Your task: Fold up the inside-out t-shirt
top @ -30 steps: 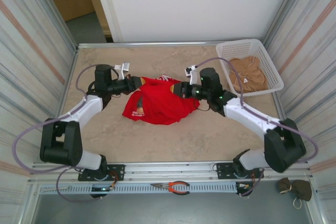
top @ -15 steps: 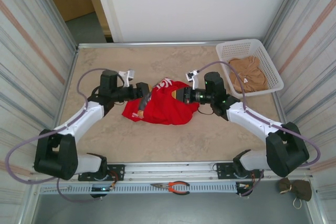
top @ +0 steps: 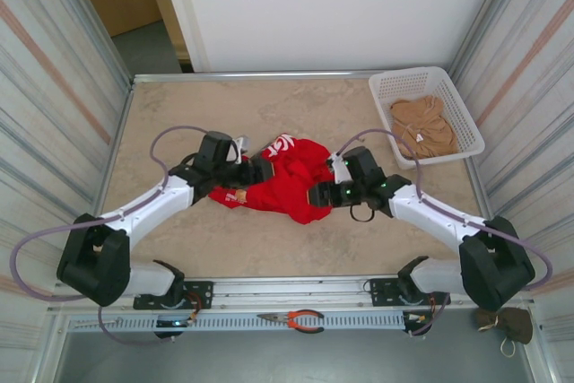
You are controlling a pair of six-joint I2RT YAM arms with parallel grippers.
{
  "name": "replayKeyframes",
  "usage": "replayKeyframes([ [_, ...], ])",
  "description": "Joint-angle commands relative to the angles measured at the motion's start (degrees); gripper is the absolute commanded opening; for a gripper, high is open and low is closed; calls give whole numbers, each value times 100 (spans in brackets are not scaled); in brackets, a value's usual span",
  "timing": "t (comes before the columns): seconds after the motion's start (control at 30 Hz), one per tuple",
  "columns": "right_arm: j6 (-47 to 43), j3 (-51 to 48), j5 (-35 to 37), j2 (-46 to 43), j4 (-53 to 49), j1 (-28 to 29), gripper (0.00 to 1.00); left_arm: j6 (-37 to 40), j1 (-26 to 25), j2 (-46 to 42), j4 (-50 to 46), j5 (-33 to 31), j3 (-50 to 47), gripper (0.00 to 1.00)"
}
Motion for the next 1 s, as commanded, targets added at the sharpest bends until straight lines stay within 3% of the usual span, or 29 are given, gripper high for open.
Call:
replayKeyframes([
  [0.0,-90,512,127,171,6,-195,60,-462,-274,-98,0,-600,-58,74],
  [0.37,-208,1868,-360,2144,304,-239,64,-981,-602,896,60,-1154,458,73],
  [0.4,-217,1957,-413,2330,296,-209,64,-952,-603,992,71,-1181,445,69],
  [0.43,-232,2048,-468,2490,295,-167,64,-942,-600,1073,123,-1189,419,59],
  [0.53,-268,2243,-501,2965,287,-16,62,-881,-578,1117,317,-1223,196,13],
  [0.57,-253,2295,-559,3139,322,-5,55,-881,-577,1060,371,-1227,107,1],
  [0.7,82,2199,-822,3321,765,-211,7,-829,-544,520,294,-1271,-365,0],
  [0.73,238,2125,-978,3227,975,-301,0,-821,-515,352,232,-1293,-494,0],
  [0.97,971,2018,-2122,1840,1696,-465,0,-723,161,-313,93,-1289,-1270,0],
])
